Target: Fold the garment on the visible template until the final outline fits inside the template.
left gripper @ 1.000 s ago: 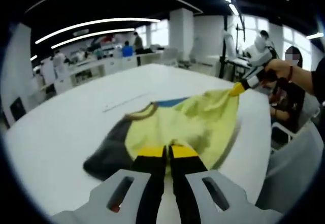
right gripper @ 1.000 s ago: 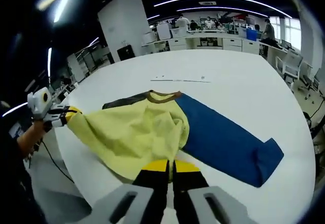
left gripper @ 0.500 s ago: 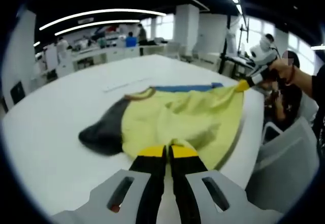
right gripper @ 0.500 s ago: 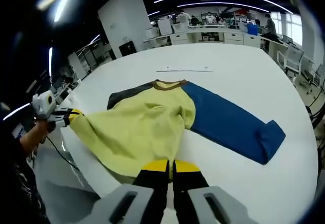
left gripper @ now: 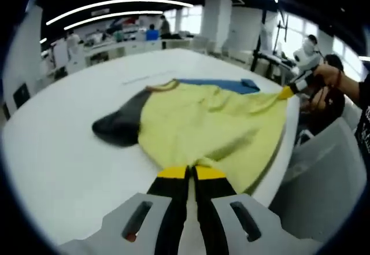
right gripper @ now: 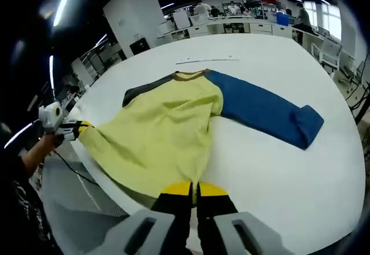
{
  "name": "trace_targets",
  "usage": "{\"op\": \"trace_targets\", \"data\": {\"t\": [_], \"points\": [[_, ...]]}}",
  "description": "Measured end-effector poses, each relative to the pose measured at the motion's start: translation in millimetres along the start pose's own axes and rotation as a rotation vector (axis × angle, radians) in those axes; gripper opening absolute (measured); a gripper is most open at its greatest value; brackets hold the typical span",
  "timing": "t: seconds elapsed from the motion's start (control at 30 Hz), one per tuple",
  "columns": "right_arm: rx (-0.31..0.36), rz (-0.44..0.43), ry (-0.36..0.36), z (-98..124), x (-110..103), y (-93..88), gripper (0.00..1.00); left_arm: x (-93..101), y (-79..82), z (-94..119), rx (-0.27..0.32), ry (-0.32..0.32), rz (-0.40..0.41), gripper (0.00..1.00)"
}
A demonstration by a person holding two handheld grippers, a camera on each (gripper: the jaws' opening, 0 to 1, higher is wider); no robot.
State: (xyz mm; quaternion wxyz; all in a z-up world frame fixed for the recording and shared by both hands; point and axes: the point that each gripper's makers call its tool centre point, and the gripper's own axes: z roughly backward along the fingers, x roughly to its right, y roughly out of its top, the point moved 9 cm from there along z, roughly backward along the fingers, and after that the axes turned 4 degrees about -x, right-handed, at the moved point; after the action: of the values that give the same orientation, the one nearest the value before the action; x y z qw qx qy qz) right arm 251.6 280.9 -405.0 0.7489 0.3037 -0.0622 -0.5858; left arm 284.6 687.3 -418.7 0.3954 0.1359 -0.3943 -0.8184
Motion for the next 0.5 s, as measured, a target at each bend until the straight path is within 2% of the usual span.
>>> {"op": "trace_targets", "data": {"t": [0.1, 0.3, 0.5], "points": [[-0.028, -0.003, -0.026, -1, 3, -11.6, 0.00, -1.6, -9.2, -1, -0.023, 0.002, 0.007, 0.01], [-0.073, -0.034, -0.032, -8, 2, -34.0, 0.00, -2.3, -19.9, -2, -0.074, 0.007, 0.020, 0.01], [-0.087, -0.052, -0.030, -12, 1, -44.2, 0.00, 2.3, -27.2, -2, -0.103, 0.013, 0.024, 0.02]]}}
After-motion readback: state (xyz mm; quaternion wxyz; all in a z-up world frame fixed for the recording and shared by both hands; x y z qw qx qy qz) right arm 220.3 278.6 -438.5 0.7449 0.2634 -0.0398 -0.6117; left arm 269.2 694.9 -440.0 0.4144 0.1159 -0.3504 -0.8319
